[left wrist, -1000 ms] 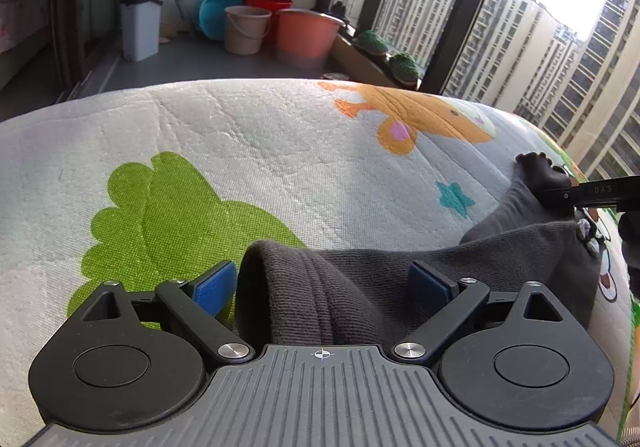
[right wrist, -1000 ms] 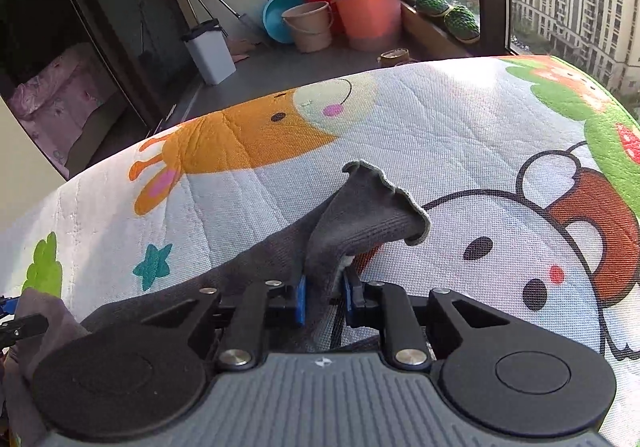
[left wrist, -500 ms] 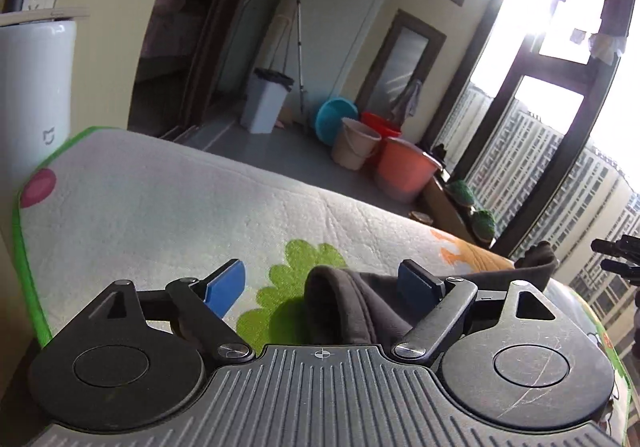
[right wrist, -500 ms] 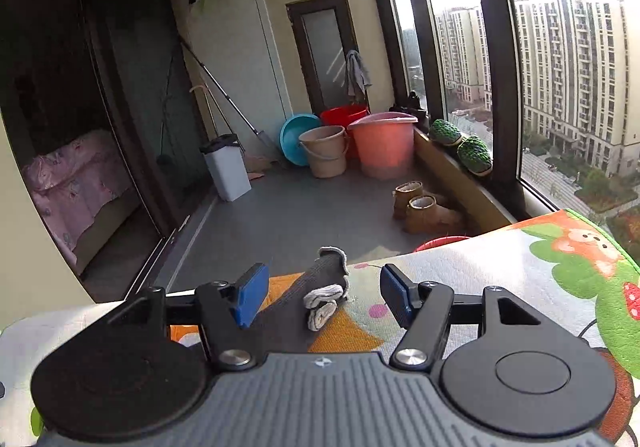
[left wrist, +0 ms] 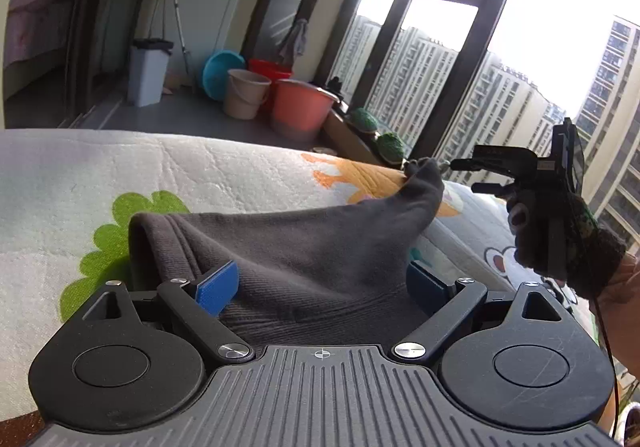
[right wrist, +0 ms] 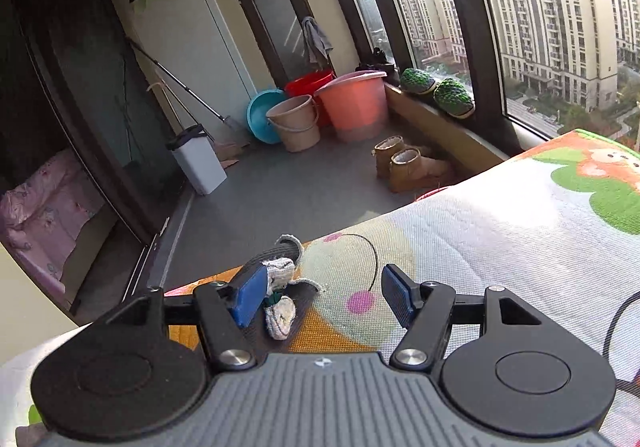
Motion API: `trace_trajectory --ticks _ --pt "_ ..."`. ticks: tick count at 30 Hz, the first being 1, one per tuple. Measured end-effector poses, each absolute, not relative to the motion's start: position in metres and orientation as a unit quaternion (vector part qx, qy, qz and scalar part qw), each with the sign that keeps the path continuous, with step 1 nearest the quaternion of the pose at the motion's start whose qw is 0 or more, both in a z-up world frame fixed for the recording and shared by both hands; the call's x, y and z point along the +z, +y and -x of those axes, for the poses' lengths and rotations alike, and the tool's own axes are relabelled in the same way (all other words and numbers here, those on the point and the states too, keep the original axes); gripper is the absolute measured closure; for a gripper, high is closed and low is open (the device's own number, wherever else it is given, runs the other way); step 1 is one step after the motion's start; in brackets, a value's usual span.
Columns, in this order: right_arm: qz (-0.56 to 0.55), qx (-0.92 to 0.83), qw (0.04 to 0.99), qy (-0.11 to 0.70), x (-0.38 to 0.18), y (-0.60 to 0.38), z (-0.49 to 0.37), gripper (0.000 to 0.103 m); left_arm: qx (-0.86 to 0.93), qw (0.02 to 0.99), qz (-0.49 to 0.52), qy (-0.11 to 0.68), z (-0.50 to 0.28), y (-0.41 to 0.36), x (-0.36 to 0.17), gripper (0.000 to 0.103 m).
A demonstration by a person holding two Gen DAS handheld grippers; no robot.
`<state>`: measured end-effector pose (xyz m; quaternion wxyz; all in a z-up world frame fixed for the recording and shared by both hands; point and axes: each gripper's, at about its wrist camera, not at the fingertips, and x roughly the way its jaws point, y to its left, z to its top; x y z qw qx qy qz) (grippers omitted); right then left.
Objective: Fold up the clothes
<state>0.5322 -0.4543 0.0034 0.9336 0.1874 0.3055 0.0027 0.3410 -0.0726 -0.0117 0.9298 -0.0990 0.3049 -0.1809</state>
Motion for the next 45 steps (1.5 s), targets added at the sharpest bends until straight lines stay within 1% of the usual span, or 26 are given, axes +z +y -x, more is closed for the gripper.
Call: trace_trajectory --ticks 2,3,4,5,6,11,12,13,14,15,16,19,21,23,24,26,28,29,30,31,32,33,35,40,45 --pt "-0.199 -0.003 0.934 0.295 0.012 -0.456 -0.521 0.033 -0.206 0.927 0.07 0.307 -0.338 -0.09 -0.017 0.008" --pt "-0.204 -0.005 0.935 0.29 0.017 -0.457 -0.515 0.046 -0.211 0.925 0.061 0.311 -0.338 -0.095 -0.021 0.007" --pt "-0.21 -0.008 0.935 0.285 0.021 -0.458 -0.51 0.082 -0.211 0.923 0.059 0.317 -0.339 -0.098 -0.024 0.006" --pt "-0.216 -0.011 0.935 0.28 0.025 -0.458 -0.504 0.083 -0.209 0.921 0.063 0.322 -0.34 -0.096 -0.029 0.006" --pt "-0.221 -0.013 0.936 0.275 0.03 -0.459 -0.499 0.087 -0.205 0.919 0.072 0.329 -0.343 -0.093 -0.034 0.006" --pt "-0.249 -0.027 0.936 0.249 0.052 -0.463 -0.47 0.087 -0.215 0.91 0.14 0.325 -0.343 -0.072 -0.048 0.004" --pt "-0.255 -0.029 0.935 0.244 0.056 -0.464 -0.465 0.08 -0.218 0.909 0.145 0.324 -0.344 -0.071 -0.049 0.003" --pt "-0.26 -0.032 0.935 0.238 0.061 -0.465 -0.459 0.069 -0.222 0.908 0.149 0.324 -0.344 -0.069 -0.049 0.002" --pt "-0.266 -0.035 0.935 0.233 0.065 -0.466 -0.454 0.062 -0.223 0.907 0.149 0.324 -0.344 -0.069 -0.049 0.001" --pt "-0.259 -0.043 0.939 0.224 0.068 -0.469 -0.45 0.042 -0.224 0.907 0.148 0.324 -0.343 -0.068 -0.049 0.001" --pt "-0.243 -0.057 0.945 0.211 0.069 -0.473 -0.448 0.033 -0.224 0.907 0.148 0.324 -0.343 -0.068 -0.049 0.001" --pt "-0.195 -0.094 0.956 0.197 0.063 -0.481 -0.444 0.033 -0.226 0.907 0.145 0.325 -0.34 -0.067 -0.049 0.0" --pt "-0.173 -0.094 0.954 0.227 0.048 -0.486 -0.446 0.033 -0.226 0.907 0.142 0.326 -0.339 -0.068 -0.048 0.0" --pt "-0.159 -0.091 0.947 0.263 0.031 -0.489 -0.448 0.038 -0.224 0.908 0.137 0.327 -0.338 -0.069 -0.047 0.0" --pt "-0.154 -0.092 0.943 0.281 0.022 -0.491 -0.448 0.043 -0.224 0.908 0.136 0.327 -0.337 -0.07 -0.046 0.0" --pt "-0.172 -0.085 0.928 0.319 0.0 -0.496 -0.454 0.05 -0.224 0.908 0.137 0.327 -0.336 -0.07 -0.046 0.0" --pt "-0.196 -0.075 0.909 0.359 -0.024 -0.502 -0.462 0.05 -0.225 0.908 0.139 0.326 -0.336 -0.07 -0.046 0.0" --pt "-0.199 -0.071 0.908 0.361 -0.031 -0.502 -0.463 0.048 -0.225 0.908 0.139 0.326 -0.335 -0.071 -0.045 0.0" --pt "-0.185 -0.065 0.915 0.354 -0.033 -0.497 -0.462 0.051 -0.225 0.908 0.137 0.327 -0.335 -0.071 -0.045 0.0" --pt "-0.171 -0.052 0.918 0.355 -0.033 -0.491 -0.462 0.069 -0.224 0.908 0.135 0.327 -0.335 -0.072 -0.045 0.0" --pt "-0.163 -0.036 0.918 0.359 -0.033 -0.485 -0.463 0.083 -0.223 0.908 0.133 0.327 -0.334 -0.073 -0.045 0.0" --pt "-0.155 -0.014 0.919 0.361 -0.032 -0.479 -0.46 0.093 -0.223 0.909 0.132 0.328 -0.335 -0.073 -0.044 0.0" --pt "-0.142 0.005 0.925 0.353 -0.026 -0.472 -0.451 0.094 -0.222 0.909 0.132 0.328 -0.335 -0.073 -0.043 0.0" --pt "-0.142 -0.015 0.936 0.323 -0.005 -0.493 -0.425 0.095 -0.229 0.905 0.133 0.334 -0.33 -0.069 -0.038 0.0" --pt "-0.101 -0.056 0.939 0.324 -0.008 -0.507 -0.404 0.093 -0.239 0.904 0.149 0.323 -0.327 -0.068 -0.02 0.0"
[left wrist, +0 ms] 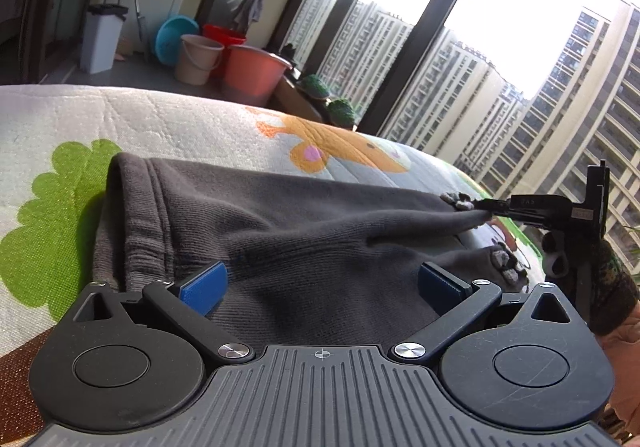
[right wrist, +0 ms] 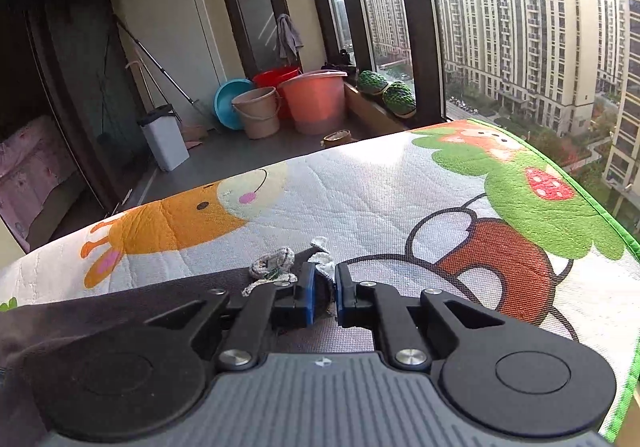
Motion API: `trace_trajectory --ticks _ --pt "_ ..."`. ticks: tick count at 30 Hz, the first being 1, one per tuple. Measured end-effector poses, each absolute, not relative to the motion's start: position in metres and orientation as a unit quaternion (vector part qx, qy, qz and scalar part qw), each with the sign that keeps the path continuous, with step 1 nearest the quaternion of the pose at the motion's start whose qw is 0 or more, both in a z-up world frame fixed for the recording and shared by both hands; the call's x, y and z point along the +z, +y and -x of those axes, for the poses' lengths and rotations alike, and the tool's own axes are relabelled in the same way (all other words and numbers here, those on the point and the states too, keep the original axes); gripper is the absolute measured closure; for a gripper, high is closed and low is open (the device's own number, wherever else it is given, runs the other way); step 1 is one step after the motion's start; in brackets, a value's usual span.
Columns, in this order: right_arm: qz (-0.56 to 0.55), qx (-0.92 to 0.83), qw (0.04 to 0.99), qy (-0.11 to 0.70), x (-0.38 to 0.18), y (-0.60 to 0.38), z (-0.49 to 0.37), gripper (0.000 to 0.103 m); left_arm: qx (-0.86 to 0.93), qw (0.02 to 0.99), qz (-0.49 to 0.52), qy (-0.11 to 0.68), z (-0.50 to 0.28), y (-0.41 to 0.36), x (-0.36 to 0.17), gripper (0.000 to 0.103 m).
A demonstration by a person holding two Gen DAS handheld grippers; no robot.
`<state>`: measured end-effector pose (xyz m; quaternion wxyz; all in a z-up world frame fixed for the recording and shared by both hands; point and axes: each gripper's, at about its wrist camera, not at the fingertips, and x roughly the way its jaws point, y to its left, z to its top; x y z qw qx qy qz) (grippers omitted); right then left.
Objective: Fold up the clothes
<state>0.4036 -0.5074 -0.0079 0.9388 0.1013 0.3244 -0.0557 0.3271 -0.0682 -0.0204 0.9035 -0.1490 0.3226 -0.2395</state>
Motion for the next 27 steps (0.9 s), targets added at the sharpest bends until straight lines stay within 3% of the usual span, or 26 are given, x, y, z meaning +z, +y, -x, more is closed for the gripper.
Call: trace_trajectory --ticks 5,7,11,13,27 --pt "-0.089 0.002 0.94 0.33 -0.015 -0.473 -0.396 0.085 -0.246 0.903 0.138 0.324 -0.337 -0.086 -0.016 0.0" --pt "-0.086 0.03 0.938 0.333 -0.018 -0.458 -0.394 0.07 -0.236 0.902 0.131 0.339 -0.344 -0.095 -0.023 0.0" --pt "-0.079 0.086 0.934 0.338 -0.024 -0.427 -0.389 0.066 -0.22 0.896 0.131 0.363 -0.351 -0.103 -0.039 0.0" --pt "-0.076 0.114 0.93 0.34 -0.027 -0.412 -0.386 0.059 -0.216 0.898 0.129 0.361 -0.348 -0.104 -0.04 0.0" --pt "-0.056 0.123 0.925 0.354 -0.026 -0.392 -0.32 0.057 -0.213 0.903 0.141 0.345 -0.293 -0.091 -0.039 0.0"
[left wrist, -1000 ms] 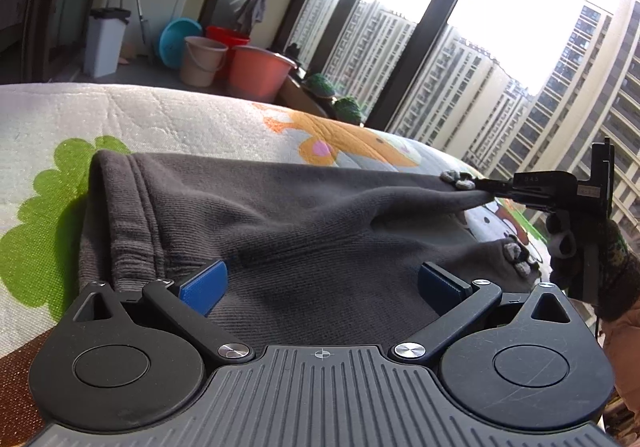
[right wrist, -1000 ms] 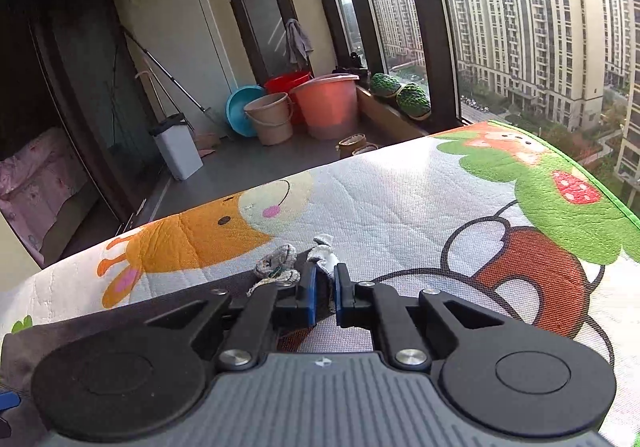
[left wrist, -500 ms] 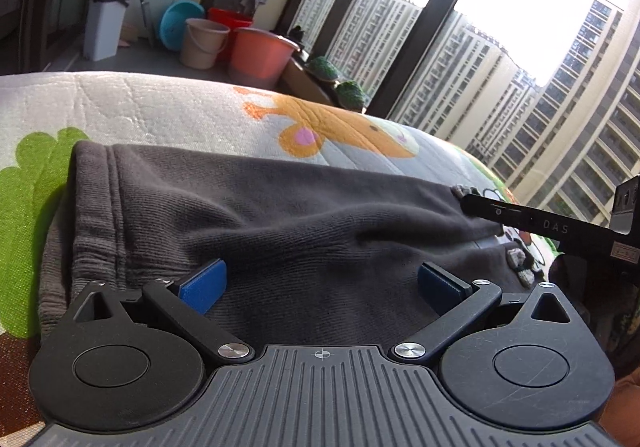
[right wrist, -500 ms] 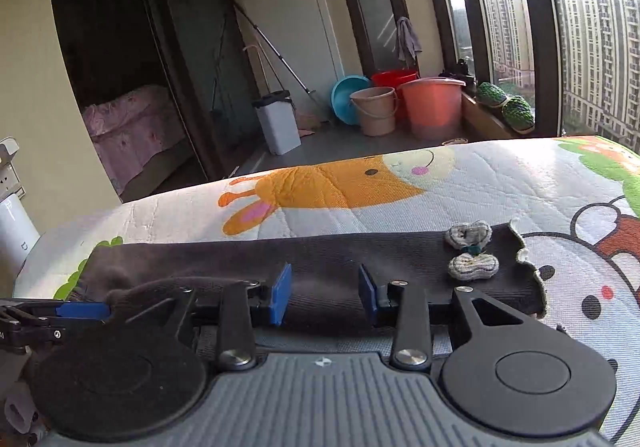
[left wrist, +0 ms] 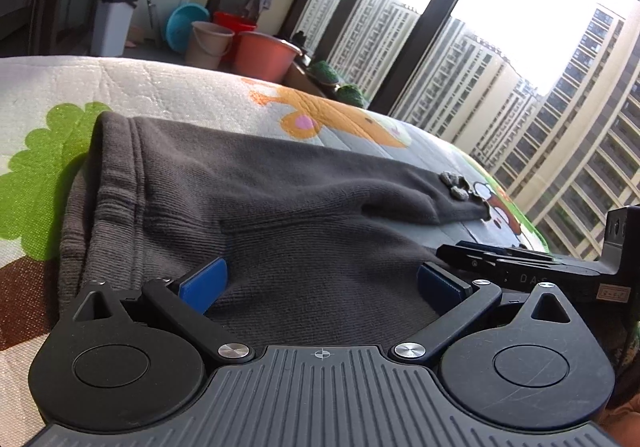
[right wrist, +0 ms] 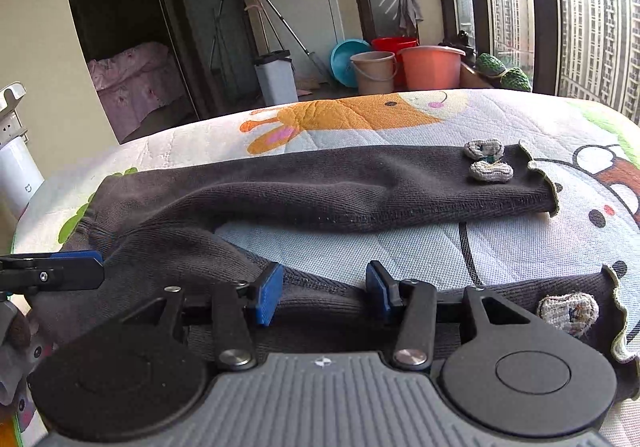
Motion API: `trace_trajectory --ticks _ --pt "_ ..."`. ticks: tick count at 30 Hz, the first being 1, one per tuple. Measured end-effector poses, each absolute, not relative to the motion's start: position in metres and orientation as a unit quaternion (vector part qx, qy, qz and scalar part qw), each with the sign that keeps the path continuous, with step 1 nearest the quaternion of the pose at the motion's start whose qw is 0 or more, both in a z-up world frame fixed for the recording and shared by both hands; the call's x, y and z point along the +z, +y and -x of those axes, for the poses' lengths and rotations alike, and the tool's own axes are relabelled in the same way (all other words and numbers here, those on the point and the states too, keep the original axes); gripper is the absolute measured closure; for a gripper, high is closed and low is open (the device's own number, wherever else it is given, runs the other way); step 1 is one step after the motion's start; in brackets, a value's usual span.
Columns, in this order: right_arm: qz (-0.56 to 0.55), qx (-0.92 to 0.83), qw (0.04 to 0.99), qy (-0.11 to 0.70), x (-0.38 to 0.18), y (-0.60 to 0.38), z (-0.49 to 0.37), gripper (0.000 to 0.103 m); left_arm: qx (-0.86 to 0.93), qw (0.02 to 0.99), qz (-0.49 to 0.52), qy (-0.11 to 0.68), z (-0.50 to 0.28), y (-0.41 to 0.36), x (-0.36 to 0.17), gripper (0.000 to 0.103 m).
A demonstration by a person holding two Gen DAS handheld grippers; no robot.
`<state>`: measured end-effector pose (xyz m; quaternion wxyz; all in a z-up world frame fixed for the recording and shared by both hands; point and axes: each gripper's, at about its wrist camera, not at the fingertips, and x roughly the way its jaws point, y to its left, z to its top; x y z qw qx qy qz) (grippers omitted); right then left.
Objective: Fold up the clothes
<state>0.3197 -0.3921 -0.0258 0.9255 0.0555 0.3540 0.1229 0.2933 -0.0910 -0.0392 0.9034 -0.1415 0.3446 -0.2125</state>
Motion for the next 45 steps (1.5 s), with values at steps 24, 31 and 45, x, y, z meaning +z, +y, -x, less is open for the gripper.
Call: trace_trajectory --ticks 24,31,45 --pt "-0.096 -0.019 0.932 0.348 -0.025 -0.51 -0.265 0.034 -0.056 0.93 0.172 0.32 -0.262 -0.059 -0.02 0.0" --pt "-0.023 0.006 0.953 0.301 -0.007 -0.477 -0.283 0.092 -0.037 0.934 0.159 0.317 -0.263 -0.063 -0.021 0.0" --pt "-0.101 -0.034 0.953 0.284 -0.005 -0.516 -0.285 0.058 -0.009 0.941 0.2 0.274 -0.245 -0.061 -0.003 0.0"
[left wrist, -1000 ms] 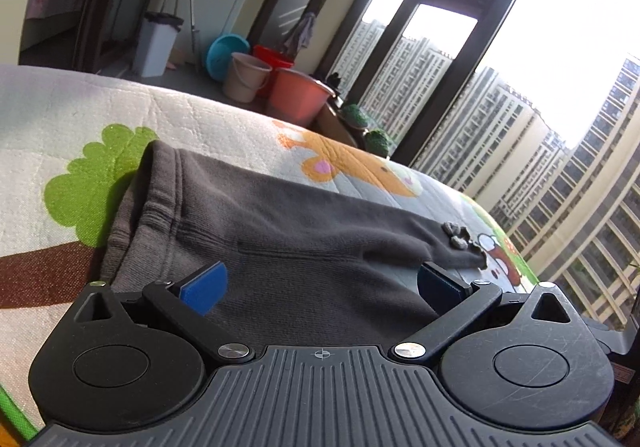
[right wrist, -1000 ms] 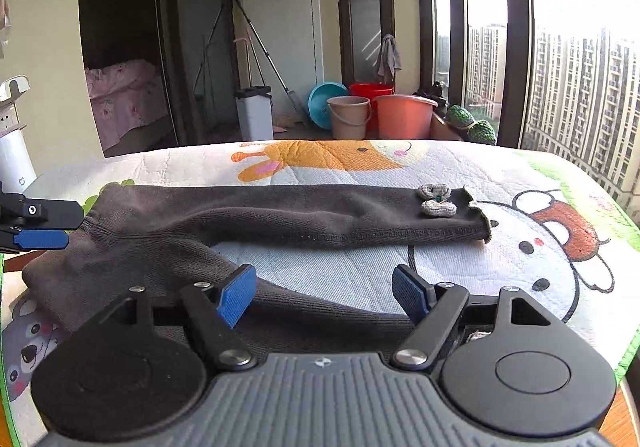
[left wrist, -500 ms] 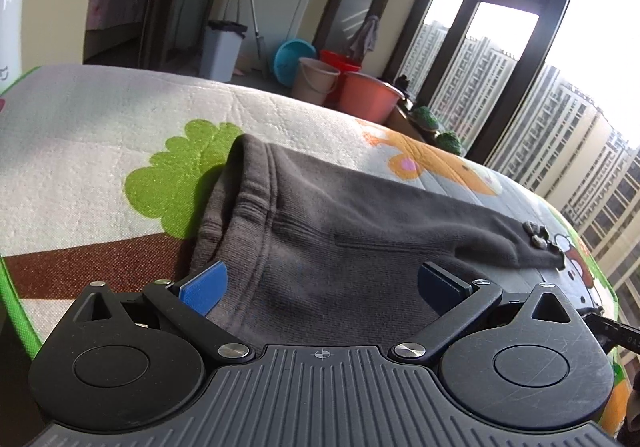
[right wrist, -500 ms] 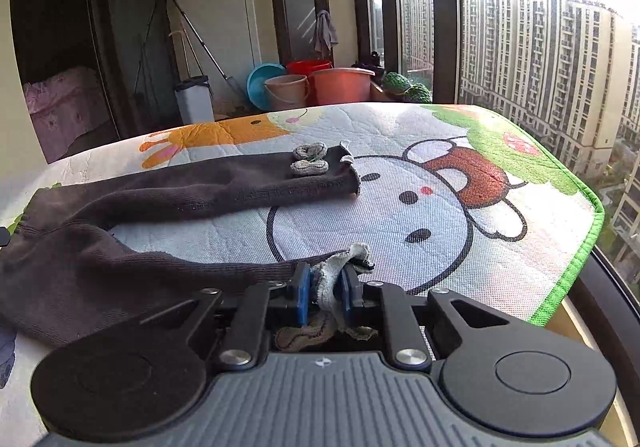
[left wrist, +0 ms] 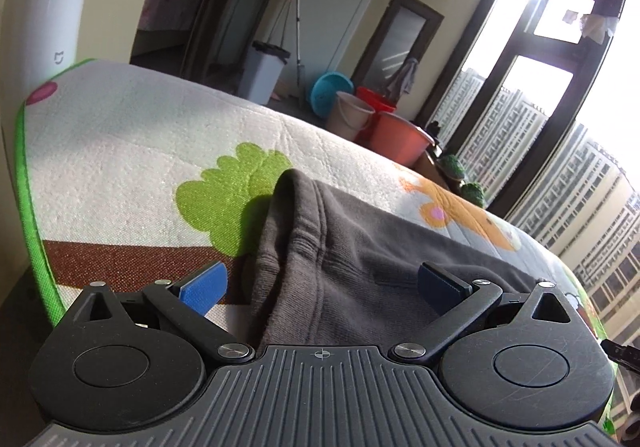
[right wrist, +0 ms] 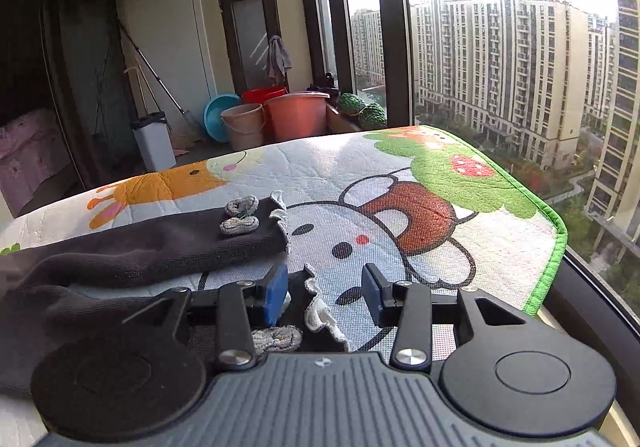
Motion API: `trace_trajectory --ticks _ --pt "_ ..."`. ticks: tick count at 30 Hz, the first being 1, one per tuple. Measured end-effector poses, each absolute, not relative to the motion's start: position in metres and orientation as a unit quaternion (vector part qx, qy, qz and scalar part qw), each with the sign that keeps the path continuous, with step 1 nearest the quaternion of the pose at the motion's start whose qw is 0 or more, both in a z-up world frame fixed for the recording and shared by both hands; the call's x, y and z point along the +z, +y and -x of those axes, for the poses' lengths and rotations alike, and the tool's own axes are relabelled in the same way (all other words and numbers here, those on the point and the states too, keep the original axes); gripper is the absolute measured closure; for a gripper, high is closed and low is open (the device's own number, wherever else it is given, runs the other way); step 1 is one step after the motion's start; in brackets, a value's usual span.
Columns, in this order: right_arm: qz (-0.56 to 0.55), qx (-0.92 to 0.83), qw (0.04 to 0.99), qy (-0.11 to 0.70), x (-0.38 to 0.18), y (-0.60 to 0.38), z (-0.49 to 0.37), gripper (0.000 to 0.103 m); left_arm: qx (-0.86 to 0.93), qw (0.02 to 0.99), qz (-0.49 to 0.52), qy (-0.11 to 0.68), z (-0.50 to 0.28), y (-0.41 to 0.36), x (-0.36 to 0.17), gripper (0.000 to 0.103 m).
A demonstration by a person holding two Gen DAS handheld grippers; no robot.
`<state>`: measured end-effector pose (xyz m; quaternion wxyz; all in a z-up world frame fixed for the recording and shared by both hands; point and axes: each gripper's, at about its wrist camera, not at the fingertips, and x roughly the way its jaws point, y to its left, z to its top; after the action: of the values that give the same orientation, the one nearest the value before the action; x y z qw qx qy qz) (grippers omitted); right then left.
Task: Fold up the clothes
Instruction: 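Lower the stacked legs onto the mat and open both tools, withdrawing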
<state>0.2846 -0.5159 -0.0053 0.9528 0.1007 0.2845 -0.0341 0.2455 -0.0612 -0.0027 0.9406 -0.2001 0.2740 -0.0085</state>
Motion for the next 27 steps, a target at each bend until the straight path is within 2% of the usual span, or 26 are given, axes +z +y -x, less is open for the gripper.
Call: trace_trajectory --ticks 2,4,8,9,13,18,27 --pt "-0.113 -0.006 0.955 0.275 -0.004 -0.508 -0.275 0.05 -0.051 0.944 0.181 0.272 -0.248 -0.083 0.002 0.0" --pt "-0.114 0.034 0.956 0.269 0.0 -0.49 -0.271 0.027 -0.089 0.945 0.159 0.271 -0.25 -0.105 0.003 0.0" --pt "-0.134 0.084 0.946 0.284 -0.001 -0.459 -0.279 0.014 -0.119 0.938 0.135 0.297 -0.253 -0.138 -0.009 0.0" --pt "-0.141 0.091 0.941 0.294 -0.003 -0.451 -0.283 0.002 -0.118 0.934 0.137 0.309 -0.253 -0.142 -0.013 0.0" --pt "-0.163 0.069 0.915 0.361 -0.026 -0.431 -0.301 0.0 -0.102 0.932 0.117 0.327 -0.247 -0.15 -0.028 0.0" --pt "-0.144 0.079 0.93 0.329 -0.015 -0.412 -0.275 0.0 -0.086 0.929 0.104 0.344 -0.239 -0.157 -0.02 0.0" --pt "-0.124 0.087 0.943 0.298 0.003 -0.407 -0.19 0.0 -0.119 0.956 0.121 0.238 -0.157 -0.17 0.03 0.0"
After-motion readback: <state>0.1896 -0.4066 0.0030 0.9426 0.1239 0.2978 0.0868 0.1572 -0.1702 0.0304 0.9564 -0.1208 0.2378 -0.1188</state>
